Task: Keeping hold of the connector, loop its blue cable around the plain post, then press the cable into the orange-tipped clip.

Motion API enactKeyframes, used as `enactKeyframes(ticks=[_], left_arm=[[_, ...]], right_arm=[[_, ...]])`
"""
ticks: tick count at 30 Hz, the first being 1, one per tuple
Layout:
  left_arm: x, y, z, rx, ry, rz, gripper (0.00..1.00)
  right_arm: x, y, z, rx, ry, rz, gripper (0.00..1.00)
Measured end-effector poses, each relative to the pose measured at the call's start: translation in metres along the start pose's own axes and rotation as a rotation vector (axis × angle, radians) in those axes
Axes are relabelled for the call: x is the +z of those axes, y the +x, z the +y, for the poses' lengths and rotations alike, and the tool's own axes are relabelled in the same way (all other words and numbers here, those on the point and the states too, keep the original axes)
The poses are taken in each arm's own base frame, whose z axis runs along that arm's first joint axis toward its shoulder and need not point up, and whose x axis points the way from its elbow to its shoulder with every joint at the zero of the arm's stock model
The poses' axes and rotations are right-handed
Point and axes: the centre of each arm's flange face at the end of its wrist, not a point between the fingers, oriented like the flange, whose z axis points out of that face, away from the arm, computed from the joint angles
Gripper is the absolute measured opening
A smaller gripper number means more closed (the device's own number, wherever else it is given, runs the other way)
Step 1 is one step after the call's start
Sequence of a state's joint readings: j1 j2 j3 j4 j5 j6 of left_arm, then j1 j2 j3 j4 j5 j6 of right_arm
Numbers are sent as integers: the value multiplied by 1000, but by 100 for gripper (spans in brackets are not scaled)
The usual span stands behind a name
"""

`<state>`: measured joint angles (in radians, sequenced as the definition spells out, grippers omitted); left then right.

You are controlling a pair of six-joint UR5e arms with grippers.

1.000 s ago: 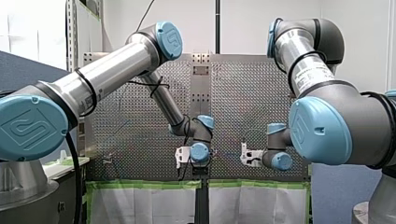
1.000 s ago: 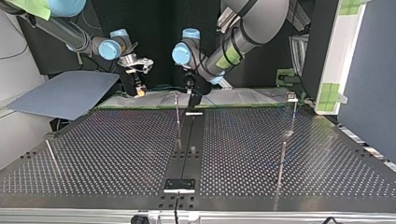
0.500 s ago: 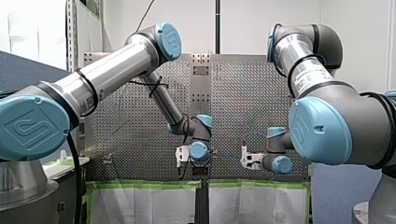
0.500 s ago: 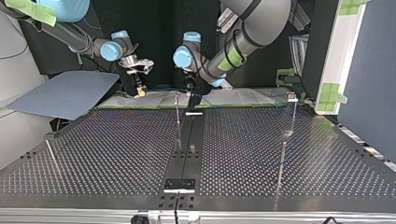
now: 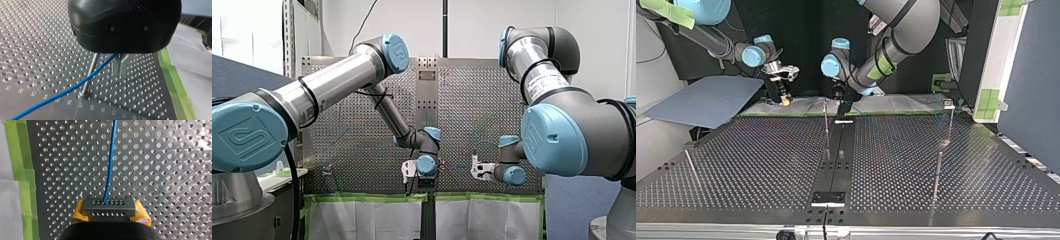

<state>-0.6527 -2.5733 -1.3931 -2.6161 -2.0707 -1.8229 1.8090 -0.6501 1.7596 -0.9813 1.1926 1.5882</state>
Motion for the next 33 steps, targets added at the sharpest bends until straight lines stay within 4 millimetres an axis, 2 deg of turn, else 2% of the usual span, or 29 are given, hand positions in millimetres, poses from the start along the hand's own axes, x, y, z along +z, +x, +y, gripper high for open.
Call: enactKeyframes(ticks=[22, 33], left_arm=[[17, -13, 9, -14, -16, -10, 2], [35, -39, -1, -33, 10, -34, 2]], right_arm=[[10, 6, 12, 2, -7, 25, 0], [18, 14, 24, -2, -21, 47, 0]])
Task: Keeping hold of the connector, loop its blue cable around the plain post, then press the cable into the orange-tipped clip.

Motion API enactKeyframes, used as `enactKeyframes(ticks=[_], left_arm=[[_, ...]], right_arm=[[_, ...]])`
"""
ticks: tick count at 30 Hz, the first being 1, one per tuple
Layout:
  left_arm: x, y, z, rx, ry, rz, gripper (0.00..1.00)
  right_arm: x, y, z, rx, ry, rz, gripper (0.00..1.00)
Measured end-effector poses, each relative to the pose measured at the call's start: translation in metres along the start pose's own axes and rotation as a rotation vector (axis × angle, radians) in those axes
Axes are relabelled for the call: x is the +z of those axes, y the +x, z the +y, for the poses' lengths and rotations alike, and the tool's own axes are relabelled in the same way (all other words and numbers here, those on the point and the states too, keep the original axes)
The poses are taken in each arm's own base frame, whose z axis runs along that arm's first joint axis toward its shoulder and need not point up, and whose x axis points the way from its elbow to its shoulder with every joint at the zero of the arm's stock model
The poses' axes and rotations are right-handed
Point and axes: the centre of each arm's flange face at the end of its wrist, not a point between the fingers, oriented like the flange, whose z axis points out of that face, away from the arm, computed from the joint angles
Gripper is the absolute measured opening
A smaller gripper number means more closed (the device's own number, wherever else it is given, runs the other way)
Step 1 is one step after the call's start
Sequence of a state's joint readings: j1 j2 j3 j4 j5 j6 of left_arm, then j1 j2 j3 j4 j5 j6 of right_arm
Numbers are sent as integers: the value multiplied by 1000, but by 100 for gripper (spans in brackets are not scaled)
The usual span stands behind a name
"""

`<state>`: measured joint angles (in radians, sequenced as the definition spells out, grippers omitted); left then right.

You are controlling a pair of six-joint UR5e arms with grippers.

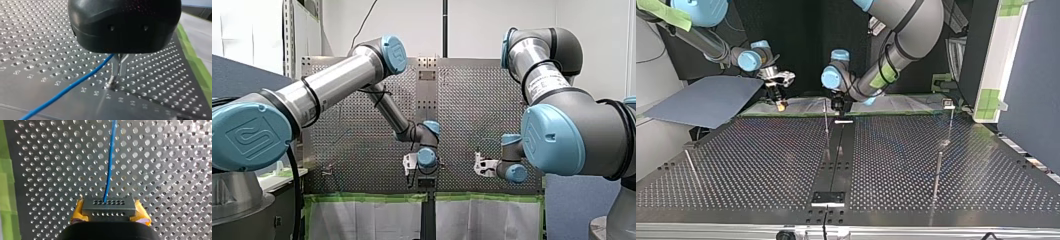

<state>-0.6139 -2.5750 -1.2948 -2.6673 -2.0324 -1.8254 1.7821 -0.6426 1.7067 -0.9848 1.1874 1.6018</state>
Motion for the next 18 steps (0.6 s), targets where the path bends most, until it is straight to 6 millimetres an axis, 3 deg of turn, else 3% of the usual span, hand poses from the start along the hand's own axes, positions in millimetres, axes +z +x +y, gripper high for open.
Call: enactKeyframes(ticks=[18], left_arm=[[27, -25, 18, -20, -39, -16, 2]], right_arm=[[19, 8, 17, 1, 7, 23, 0]])
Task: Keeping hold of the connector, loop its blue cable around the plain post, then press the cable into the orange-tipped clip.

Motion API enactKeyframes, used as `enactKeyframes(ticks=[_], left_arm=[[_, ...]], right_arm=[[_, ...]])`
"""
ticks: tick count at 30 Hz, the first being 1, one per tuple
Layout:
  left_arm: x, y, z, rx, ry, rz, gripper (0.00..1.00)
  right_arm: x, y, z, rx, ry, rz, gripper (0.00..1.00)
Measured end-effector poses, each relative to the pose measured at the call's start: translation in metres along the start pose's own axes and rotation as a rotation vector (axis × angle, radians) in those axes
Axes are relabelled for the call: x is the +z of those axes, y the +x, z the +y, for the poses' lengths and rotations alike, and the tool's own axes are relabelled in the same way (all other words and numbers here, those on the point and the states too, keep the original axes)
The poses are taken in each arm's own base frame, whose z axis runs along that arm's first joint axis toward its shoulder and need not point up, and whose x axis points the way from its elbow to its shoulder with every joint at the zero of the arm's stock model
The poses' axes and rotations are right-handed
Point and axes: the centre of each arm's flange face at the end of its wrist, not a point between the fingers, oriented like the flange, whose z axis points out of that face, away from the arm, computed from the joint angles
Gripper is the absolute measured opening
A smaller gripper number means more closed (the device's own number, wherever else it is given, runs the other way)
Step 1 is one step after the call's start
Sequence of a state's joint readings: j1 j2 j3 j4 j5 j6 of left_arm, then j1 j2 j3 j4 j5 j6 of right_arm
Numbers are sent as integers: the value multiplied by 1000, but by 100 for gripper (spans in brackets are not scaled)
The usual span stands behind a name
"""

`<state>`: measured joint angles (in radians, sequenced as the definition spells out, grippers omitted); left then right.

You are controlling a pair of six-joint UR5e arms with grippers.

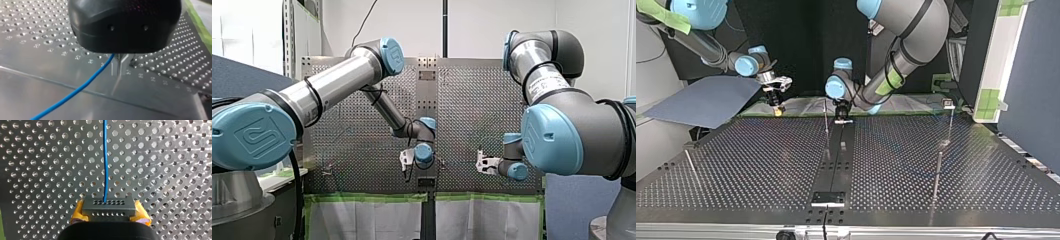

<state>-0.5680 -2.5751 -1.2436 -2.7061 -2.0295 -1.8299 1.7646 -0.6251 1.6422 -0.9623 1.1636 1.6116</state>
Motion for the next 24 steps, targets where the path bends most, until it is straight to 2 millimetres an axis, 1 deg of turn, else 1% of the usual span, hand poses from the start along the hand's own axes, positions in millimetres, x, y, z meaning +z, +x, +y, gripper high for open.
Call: enactKeyframes(ticks=[8, 12, 23, 24], left_arm=[[9, -12, 0, -7, -4, -14, 2], [13, -16, 5, -5, -14, -12, 2], [19, -19, 12, -7, -16, -11, 2], [20, -19, 12, -8, -12, -10, 7]], right_arm=[[12, 8, 5, 8, 8, 10, 0], [17, 12, 7, 10, 10, 10, 0], [18, 12, 17, 13, -1, 6, 0], [17, 12, 18, 13, -2, 5, 0]])
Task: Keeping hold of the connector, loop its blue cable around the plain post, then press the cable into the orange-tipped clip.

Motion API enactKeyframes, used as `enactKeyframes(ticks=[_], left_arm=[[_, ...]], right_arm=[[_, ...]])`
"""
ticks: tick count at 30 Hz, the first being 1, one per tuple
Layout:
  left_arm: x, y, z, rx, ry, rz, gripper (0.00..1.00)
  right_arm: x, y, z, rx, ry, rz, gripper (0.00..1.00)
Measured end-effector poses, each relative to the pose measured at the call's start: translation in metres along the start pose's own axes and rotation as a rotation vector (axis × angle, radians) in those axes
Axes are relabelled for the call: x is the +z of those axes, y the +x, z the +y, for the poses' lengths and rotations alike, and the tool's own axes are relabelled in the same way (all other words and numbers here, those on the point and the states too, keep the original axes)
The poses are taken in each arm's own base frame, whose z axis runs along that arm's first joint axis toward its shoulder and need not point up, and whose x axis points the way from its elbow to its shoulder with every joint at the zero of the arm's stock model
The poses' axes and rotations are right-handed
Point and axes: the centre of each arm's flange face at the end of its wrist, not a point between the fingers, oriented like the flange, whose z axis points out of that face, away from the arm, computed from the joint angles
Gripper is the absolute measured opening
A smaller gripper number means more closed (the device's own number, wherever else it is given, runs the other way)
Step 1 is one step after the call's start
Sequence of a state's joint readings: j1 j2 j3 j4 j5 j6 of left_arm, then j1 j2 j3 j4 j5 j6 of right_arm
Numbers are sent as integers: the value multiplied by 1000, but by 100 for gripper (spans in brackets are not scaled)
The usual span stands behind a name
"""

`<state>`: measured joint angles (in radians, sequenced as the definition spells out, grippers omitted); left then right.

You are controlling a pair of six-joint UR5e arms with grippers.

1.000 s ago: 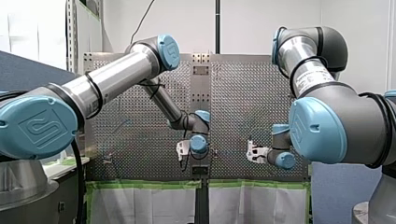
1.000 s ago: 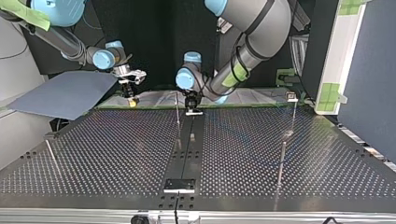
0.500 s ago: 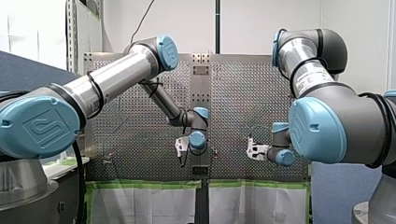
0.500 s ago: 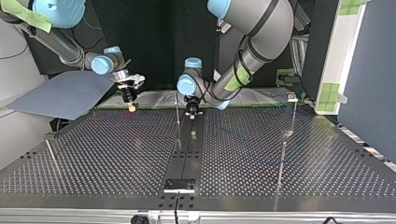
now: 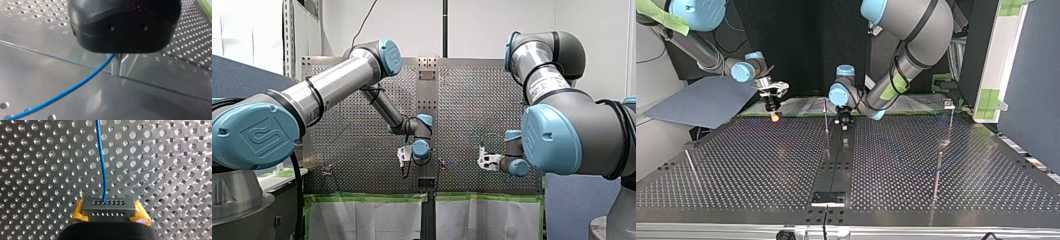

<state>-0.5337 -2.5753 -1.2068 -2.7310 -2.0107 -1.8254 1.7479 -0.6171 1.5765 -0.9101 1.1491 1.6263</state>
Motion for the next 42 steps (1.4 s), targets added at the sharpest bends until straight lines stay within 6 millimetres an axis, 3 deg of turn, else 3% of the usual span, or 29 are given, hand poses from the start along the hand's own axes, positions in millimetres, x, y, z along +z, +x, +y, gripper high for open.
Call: enactKeyframes(ticks=[1, 2, 3, 4, 5, 7, 8, 10, 32, 42], left_arm=[[0, 0, 0, 0, 3, 0, 23], [0, 0, -1, -1, 6, 0, 23], [0, 0, -2, -2, 12, -2, 34], [0, 0, -3, -3, 18, -3, 52], [0, 0, -4, -4, 26, -4, 52], [-1, 1, -8, -6, 45, -7, 74], [-2, 1, -10, -6, 50, -8, 74], [-3, 2, -12, -6, 57, -9, 100], [-24, 12, -1, 175, -26, 92, 100], [-48, 2, -24, 241, 10, 110, 100]], right_arm=[[0, 0, 0, 0, -1, -1, 0], [0, 0, 1, 1, -1, -1, 0], [0, 0, 1, 1, -1, -2, 0], [0, -1, 1, 1, -2, -2, 0], [0, -1, 1, 2, -2, -3, 0], [-1, -1, 1, 2, -2, -4, 0], [-1, -1, 1, 2, -2, -4, 0], [-1, -1, 1, 3, -2, -5, 0], [-3, -4, 0, 7, -3, -21, 0], [-4, -7, 0, 10, -3, -31, 0]])
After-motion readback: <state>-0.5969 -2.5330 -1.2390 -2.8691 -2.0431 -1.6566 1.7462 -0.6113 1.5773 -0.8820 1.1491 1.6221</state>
